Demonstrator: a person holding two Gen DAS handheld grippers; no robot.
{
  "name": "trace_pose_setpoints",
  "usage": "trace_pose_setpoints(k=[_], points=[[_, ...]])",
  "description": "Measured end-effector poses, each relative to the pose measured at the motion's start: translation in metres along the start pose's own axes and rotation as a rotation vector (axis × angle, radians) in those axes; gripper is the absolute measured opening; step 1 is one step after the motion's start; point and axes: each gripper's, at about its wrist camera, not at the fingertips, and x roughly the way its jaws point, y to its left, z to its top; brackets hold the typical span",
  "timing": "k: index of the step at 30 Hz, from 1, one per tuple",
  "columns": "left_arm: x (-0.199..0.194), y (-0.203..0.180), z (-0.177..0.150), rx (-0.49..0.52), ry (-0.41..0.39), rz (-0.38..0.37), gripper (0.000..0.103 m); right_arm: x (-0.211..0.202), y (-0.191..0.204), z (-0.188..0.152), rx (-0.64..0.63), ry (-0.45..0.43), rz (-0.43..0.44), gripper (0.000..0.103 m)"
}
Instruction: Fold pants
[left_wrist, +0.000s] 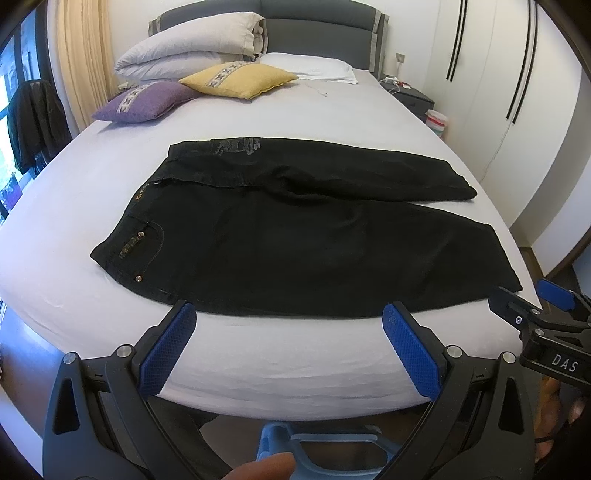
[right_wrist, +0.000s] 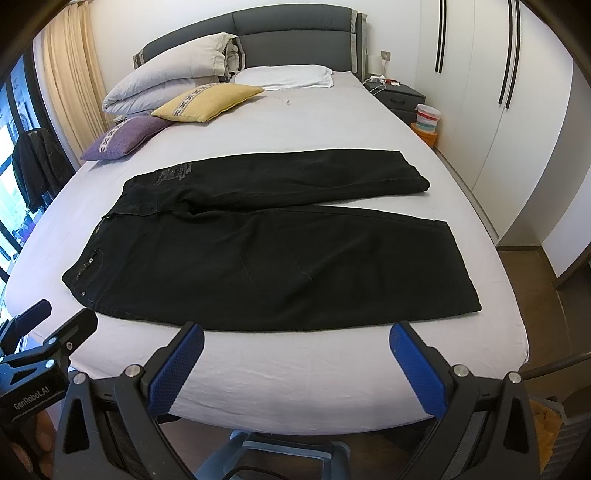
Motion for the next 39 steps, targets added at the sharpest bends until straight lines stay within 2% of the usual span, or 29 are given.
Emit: trace_pose_setpoints(k=[6,10,11,13,16,19,22,24,26,28,29,33,35,39], points=[[0.008,0.010,0.004,-0.009,0.009,0.015,0.103,0.006,0.000,0.005,-0.002,0.008,0.024,0.103],[0.021,0.026,0.014,0.000,0.019,0.008,0.103,0.011,-0.002,0.018,-0.023,-0.005,0.078,0.103],[0.025,0.033,0.017,-0.008,0.023,-0.012,0.103,0.013,-0.003,0.023,-0.033,-0.014,0.095,0.103],[0.039,0.057,0.030,-0.060,0.055,-0.103,0.103,0.016,-0.005,0.039,-0.067,-0.038,0.159,0.103],[0.058,0.084,0.052,-0.052,0.061,-0.135,0.103,0.027,-0.008,0.077,-0.145,-0.071,0.270,0.103],[0.071,0.107,0.089,0.046,0.003,-0.087,0.103,0.042,-0.007,0.118,-0.255,-0.113,0.367,0.103],[0.101,0.128,0.146,0.160,0.060,-0.047,0.103,0.069,-0.002,0.162,-0.431,-0.127,0.443,0.103],[0.119,0.142,0.190,0.229,0.017,-0.025,0.103,0.091,0.003,0.195,-0.540,-0.121,0.476,0.103],[0.151,0.150,0.241,0.335,0.003,0.003,0.103,0.109,0.003,0.219,-0.598,-0.098,0.514,0.103],[0.180,0.154,0.275,0.405,0.000,0.001,0.103,0.131,0.005,0.246,-0.654,-0.086,0.545,0.103],[0.206,0.155,0.296,0.466,0.016,-0.009,0.103,0.142,0.006,0.257,-0.681,-0.080,0.558,0.103],[0.296,0.156,0.341,0.599,0.149,-0.028,0.103,0.201,0.006,0.291,-0.793,-0.013,0.549,0.091],[0.334,0.151,0.350,0.641,0.205,-0.067,0.103,0.232,0.001,0.303,-0.817,0.025,0.535,0.088],[0.382,0.137,0.353,0.690,0.290,-0.139,0.101,0.280,-0.009,0.313,-0.807,0.086,0.530,0.081]])
